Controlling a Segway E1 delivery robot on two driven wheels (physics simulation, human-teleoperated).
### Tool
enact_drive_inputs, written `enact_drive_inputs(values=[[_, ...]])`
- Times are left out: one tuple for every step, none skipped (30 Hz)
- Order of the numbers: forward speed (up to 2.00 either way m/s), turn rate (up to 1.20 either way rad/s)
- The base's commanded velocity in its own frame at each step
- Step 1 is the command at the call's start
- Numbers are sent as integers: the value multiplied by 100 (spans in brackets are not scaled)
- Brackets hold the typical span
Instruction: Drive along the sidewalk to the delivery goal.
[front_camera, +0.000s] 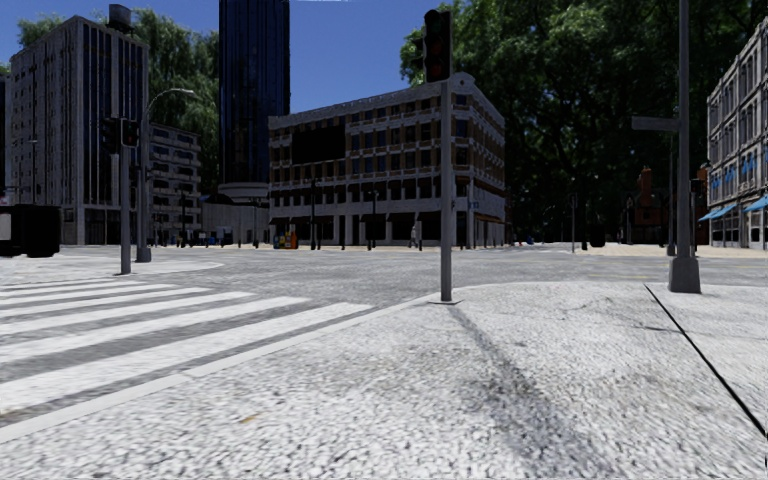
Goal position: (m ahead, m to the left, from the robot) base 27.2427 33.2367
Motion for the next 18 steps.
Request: enact_drive_inputs(values=[[200, 62], [200, 62], [200, 62], [200, 62], [200, 62], [200, 62], [200, 62], [200, 62], [200, 62], [200, 62], [200, 62], [200, 62], [200, 62], [200, 62], [200, 63], [200, 63], [200, 63], [200, 63]])
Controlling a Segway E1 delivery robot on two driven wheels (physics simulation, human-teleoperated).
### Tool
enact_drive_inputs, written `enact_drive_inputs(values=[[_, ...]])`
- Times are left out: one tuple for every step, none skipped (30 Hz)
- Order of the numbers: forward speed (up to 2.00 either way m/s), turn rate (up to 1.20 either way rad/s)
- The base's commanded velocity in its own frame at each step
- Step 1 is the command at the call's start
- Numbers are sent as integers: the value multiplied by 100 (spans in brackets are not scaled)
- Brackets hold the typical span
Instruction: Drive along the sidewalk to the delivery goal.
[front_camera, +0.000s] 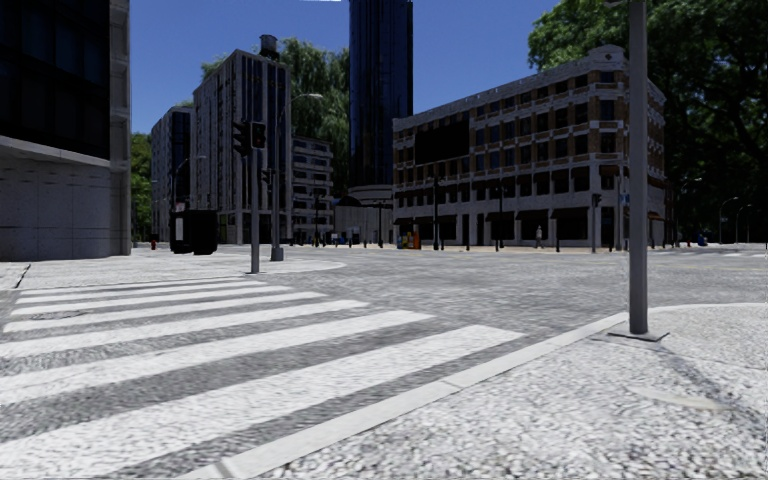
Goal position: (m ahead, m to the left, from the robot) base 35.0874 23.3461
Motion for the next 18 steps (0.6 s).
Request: enact_drive_inputs(values=[[200, 63], [200, 63], [200, 63], [200, 63], [200, 63], [200, 63], [191, 63], [182, 63], [171, 63], [171, 63], [163, 63], [158, 63], [152, 63], [144, 63], [138, 63], [138, 63], [135, 63], [134, 63]])
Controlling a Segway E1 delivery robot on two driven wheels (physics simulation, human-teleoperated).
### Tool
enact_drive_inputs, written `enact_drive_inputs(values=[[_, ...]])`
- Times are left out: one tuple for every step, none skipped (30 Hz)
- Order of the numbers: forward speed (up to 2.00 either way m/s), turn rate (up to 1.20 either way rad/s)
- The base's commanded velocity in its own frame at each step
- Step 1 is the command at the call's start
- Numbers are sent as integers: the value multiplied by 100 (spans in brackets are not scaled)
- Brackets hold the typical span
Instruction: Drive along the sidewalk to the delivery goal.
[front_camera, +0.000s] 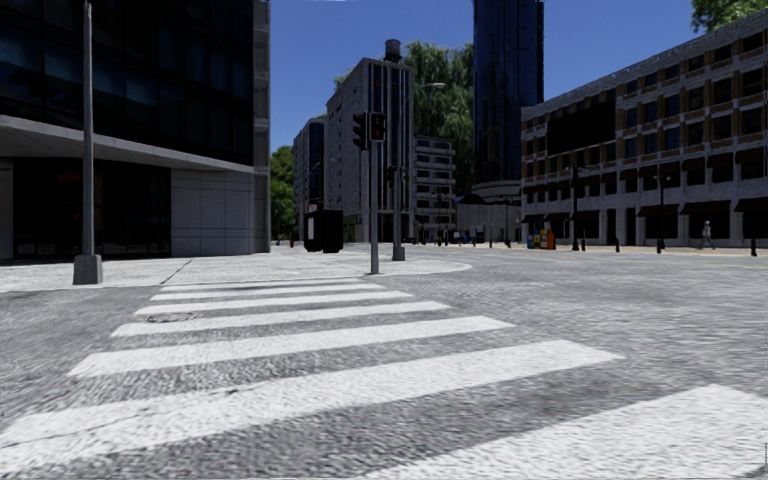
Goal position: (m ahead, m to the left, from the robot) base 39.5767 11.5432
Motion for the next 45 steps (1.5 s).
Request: enact_drive_inputs(values=[[134, 63], [134, 63], [134, 63], [134, 63], [134, 63], [134, 63], [134, 63], [134, 63], [134, 61], [134, 61], [134, 49], [134, 33], [134, 16], [134, 0], [134, 0], [134, 0], [134, 0], [134, 0], [134, 0], [134, 0], [134, 0], [134, 0], [134, 0], [134, 0], [134, 0], [134, 0], [134, 0], [134, 0], [134, 0], [134, 0], [134, 0], [134, 0], [134, 0], [134, 0], [134, 0], [142, 0], [200, 0], [200, 0], [200, 0], [200, 0], [200, 0], [200, 0], [200, 0], [200, 0], [200, 0]])
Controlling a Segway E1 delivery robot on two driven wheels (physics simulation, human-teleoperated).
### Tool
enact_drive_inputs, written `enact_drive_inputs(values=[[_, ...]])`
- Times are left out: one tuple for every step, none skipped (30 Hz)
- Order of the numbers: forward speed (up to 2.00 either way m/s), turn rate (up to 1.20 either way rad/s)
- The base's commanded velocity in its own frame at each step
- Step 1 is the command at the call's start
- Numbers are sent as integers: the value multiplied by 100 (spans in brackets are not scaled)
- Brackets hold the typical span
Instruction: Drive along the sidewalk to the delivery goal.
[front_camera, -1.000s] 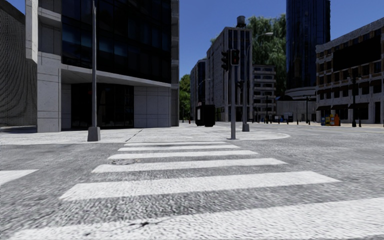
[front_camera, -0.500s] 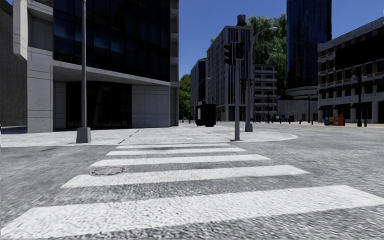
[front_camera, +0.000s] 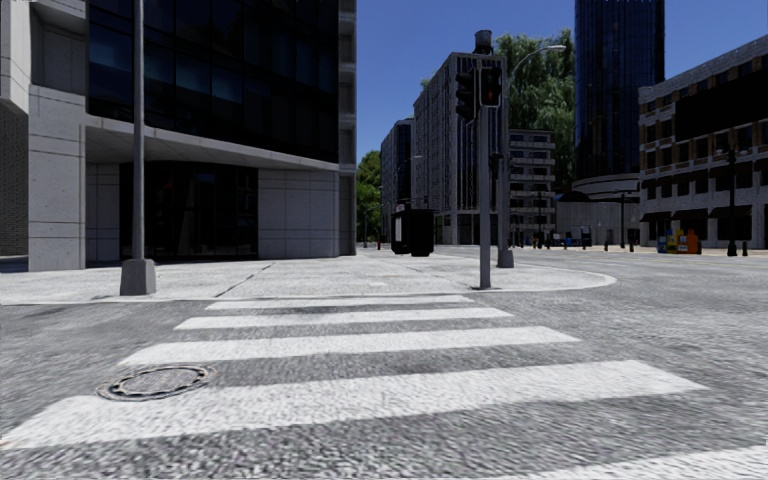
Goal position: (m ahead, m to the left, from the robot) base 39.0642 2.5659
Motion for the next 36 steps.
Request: enact_drive_inputs(values=[[200, 0], [200, 0], [200, 0], [200, 0], [200, 0], [200, 0], [200, 0], [200, 0], [200, 0], [200, 0], [200, 0], [200, 0], [200, 0], [200, 0], [200, 0], [200, 0], [200, 0], [200, 0], [200, 0], [200, 0], [200, 0], [200, 0], [200, 0], [200, 0], [200, 0], [200, 0], [200, 0], [200, 0], [200, 0], [200, 0], [200, 0], [200, 0], [200, 0], [200, 0], [200, 0], [200, 0]])
